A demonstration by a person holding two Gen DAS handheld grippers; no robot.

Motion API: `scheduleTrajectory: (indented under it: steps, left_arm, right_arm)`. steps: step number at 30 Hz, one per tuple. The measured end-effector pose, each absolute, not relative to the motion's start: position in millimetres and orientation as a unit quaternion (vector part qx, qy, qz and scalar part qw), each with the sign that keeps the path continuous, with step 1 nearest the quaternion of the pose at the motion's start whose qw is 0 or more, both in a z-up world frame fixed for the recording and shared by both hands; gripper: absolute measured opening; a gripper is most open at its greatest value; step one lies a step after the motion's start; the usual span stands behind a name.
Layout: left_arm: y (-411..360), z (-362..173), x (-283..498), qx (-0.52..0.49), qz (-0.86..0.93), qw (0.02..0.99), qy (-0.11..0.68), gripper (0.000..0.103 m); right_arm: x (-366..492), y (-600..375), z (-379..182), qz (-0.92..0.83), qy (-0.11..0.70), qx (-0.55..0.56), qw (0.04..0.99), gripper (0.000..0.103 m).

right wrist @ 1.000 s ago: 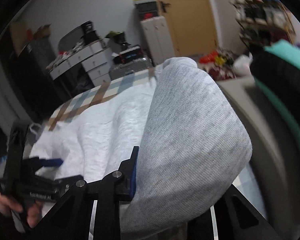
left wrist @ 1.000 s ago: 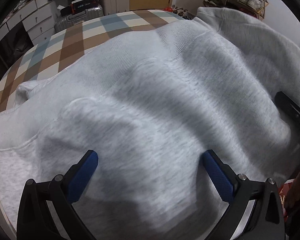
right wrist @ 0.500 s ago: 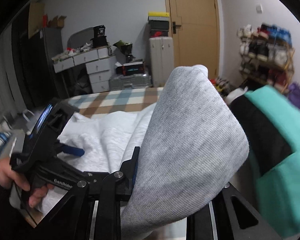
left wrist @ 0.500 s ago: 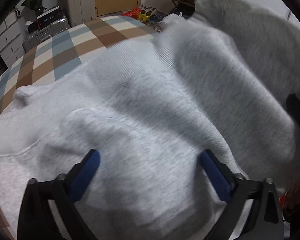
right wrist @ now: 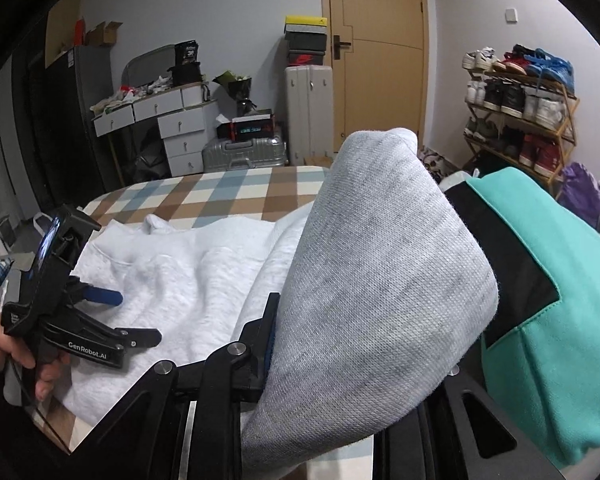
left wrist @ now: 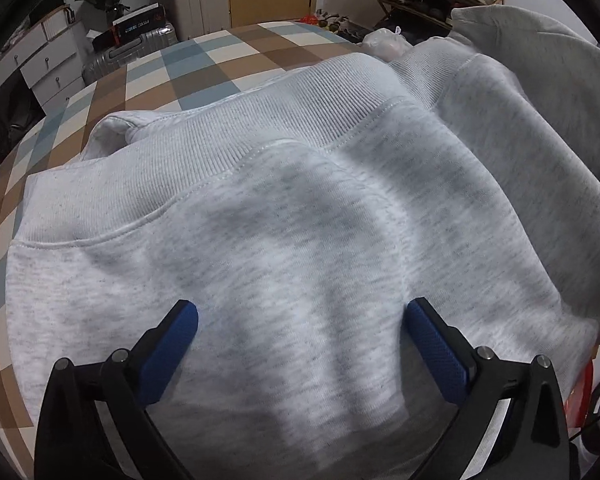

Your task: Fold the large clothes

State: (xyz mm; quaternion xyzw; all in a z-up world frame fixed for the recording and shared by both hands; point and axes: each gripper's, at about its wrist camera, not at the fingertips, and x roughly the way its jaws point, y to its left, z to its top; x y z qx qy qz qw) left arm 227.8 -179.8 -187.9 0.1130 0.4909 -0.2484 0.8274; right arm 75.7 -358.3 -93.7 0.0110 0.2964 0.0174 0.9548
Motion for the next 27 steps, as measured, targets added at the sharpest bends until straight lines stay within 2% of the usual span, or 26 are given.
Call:
scheduleTrajectory:
  steps: [9, 16, 20, 25, 27]
  left_arm:
    - [-201, -186, 227, 0.123, -0.248, 0.817, 0.505, 0.101]
    - [-246, -186, 219, 0.114, -0.256, 0.823, 0.495, 0.101]
    - [-266, -183, 216, 0.107, -0.267, 0.820, 0.494, 0.101]
    - [-235, -169, 209, 0.087, -0.275, 0.804, 0.520, 0.101]
    - [-210, -156, 203, 0.095, -0.266, 0.817, 0.502, 0.101]
  right_arm:
    - [76, -358, -86, 0.038, 0.278, 0.009, 0.960, 0.022]
    - [67, -351, -62, 0.055, 0.228, -0.045, 0.971, 0.022]
    - [67, -357, -58, 0.038, 0.230, -0.071, 0.970, 0.022]
    - [65, -375, -61, 0.022, 0.252, -0.053, 0.966, 0.022]
    - [63, -373, -62, 0.019, 0.252, -0.059, 0.966, 0.022]
